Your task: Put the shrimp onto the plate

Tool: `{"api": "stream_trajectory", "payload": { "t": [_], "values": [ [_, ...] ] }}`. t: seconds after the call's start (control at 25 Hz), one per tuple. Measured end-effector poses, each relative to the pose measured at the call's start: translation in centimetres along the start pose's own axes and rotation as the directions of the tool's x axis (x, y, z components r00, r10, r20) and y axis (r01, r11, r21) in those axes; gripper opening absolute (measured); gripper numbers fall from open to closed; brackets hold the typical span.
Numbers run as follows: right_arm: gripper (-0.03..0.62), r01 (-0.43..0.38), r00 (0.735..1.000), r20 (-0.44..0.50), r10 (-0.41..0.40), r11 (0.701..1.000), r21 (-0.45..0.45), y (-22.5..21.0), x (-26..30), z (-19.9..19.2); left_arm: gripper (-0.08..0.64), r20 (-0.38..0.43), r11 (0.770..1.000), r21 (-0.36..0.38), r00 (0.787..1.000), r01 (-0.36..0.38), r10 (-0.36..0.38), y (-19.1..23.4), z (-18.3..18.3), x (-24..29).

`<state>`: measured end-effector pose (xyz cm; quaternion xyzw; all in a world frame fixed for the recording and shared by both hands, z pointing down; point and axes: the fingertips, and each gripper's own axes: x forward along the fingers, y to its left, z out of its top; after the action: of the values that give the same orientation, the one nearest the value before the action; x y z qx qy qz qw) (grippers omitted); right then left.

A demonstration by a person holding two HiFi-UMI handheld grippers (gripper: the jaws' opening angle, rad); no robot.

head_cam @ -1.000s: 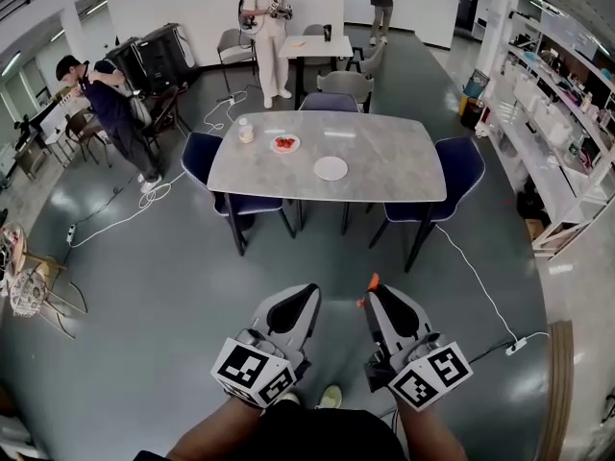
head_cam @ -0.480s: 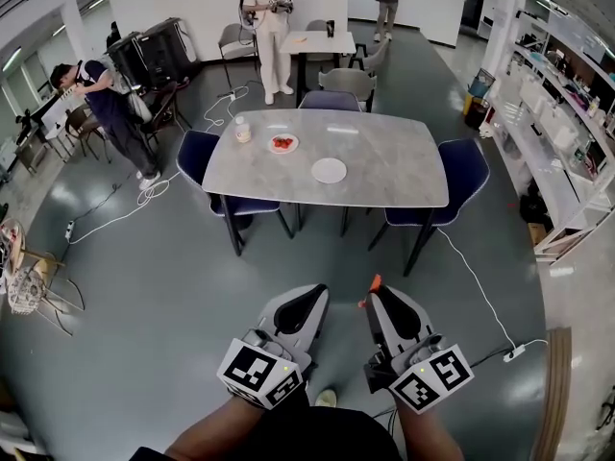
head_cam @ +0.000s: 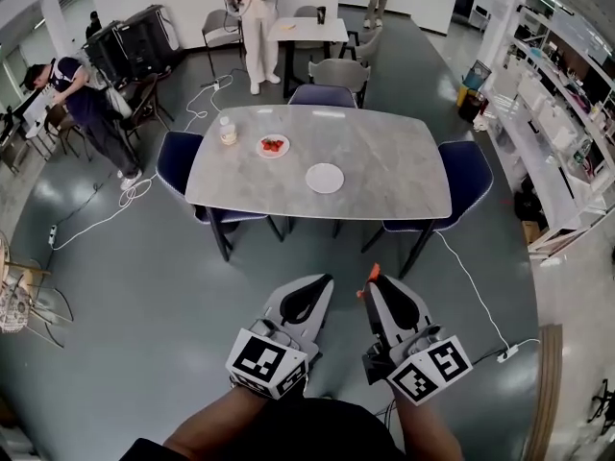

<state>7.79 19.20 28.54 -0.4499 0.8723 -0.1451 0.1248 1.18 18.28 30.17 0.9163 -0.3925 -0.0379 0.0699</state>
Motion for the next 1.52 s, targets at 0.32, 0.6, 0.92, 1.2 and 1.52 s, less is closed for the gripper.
{"api": "stream_trajectory", "payload": {
  "t": [0.32, 0.6, 0.92, 1.2, 1.52],
  "values": [
    [0.060, 0.062, 0.998, 0.013, -0.062, 0.998, -0.004, -3.8, 9.0, -0.5, 0.008, -0.015, 0.998, 0.009, 0.998, 0.054, -0.054, 7.9, -0.3, 5.6],
    [0.060, 0.087, 0.996, 0.005, -0.087, 0.996, -0.008, -6.1, 13.9, -0.4, 0.008, -0.023, 0.998, -0.021, 0.998, 0.054, -0.054, 12.6, -0.2, 8.4],
    [0.060, 0.060, 0.998, -0.004, -0.060, 0.998, -0.002, -9.5, 19.3, 0.2, 0.008, -0.014, 1.000, 0.000, 1.000, 0.015, -0.015, 17.0, 0.5, 12.6],
    [0.060, 0.019, 0.999, -0.035, -0.018, 0.999, 0.026, -14.5, 25.3, 0.5, 0.008, -0.021, 0.999, -0.005, 0.999, -0.039, 0.039, 21.7, 0.3, 18.2],
    [0.060, -0.024, 0.994, -0.103, 0.031, 0.997, 0.073, -21.7, 30.8, 0.1, 0.008, -0.033, 0.994, -0.025, 0.994, -0.105, 0.104, 26.1, -1.4, 25.4]
  ]
}}
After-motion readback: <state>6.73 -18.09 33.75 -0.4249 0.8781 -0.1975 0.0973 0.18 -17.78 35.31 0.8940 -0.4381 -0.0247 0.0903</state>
